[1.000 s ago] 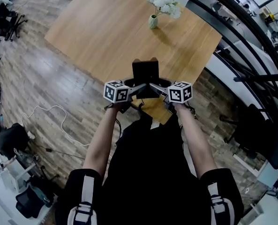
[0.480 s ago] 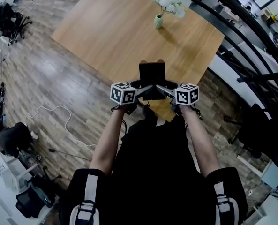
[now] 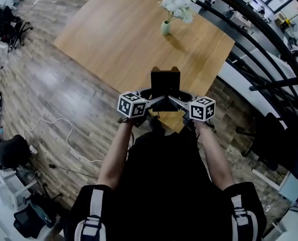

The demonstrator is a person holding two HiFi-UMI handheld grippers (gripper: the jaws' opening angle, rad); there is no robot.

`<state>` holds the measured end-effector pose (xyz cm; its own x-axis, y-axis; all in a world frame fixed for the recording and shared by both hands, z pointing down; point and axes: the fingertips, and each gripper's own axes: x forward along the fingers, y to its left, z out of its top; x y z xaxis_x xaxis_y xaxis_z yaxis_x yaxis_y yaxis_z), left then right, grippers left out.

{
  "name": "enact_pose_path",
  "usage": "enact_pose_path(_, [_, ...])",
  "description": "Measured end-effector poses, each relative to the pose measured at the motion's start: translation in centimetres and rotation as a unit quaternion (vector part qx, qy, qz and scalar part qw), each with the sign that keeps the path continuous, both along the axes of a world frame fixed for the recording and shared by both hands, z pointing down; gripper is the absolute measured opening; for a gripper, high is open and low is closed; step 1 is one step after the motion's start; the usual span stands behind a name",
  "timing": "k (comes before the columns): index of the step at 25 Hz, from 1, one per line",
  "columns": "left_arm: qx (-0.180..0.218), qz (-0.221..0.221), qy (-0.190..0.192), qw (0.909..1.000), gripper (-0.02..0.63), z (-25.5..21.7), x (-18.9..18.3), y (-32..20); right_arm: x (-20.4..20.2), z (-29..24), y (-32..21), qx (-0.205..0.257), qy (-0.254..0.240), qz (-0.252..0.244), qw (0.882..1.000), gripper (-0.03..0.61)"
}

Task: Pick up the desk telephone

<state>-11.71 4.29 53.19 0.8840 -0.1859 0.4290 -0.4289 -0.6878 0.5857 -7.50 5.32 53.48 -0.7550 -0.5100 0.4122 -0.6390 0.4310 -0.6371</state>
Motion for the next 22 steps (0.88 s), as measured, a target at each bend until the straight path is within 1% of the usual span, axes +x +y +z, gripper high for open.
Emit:
enact_pose_path(8, [0.013,0.004,-0.006,0.9999,0.258,-1.3,0.5,0.7,0.5,-1.5,0.6,0.024,0.015,-0.008,1.000,0.229])
enact_pose_path(12, [0.007,0.001,0.005,1.0000,0.258,-1.7,0.7,0.7,0.6,-2.0,0.5,0.031,0.019,-0.009,0.999,0.229])
enact_pose_path(16, [0.019,0.002,-0.007,0.9998,0.258,-2.0,0.4,0.4,0.4,-2.3,0.4,0.036,0.022,-0.012,0.999,0.229])
enact_pose_path(19, [0.012,-0.001,0.003,0.9999,0.258,-2.1,0.5,0.5,0.3,-2.4,0.2,0.039,0.022,-0.014,0.999,0.229])
enact_pose_path(22, [0.011,0.000,0.004,0.9999,0.258,-2.1,0.5,0.3,0.3,-2.4,0.1,0.041,0.022,-0.014,0.999,0.229])
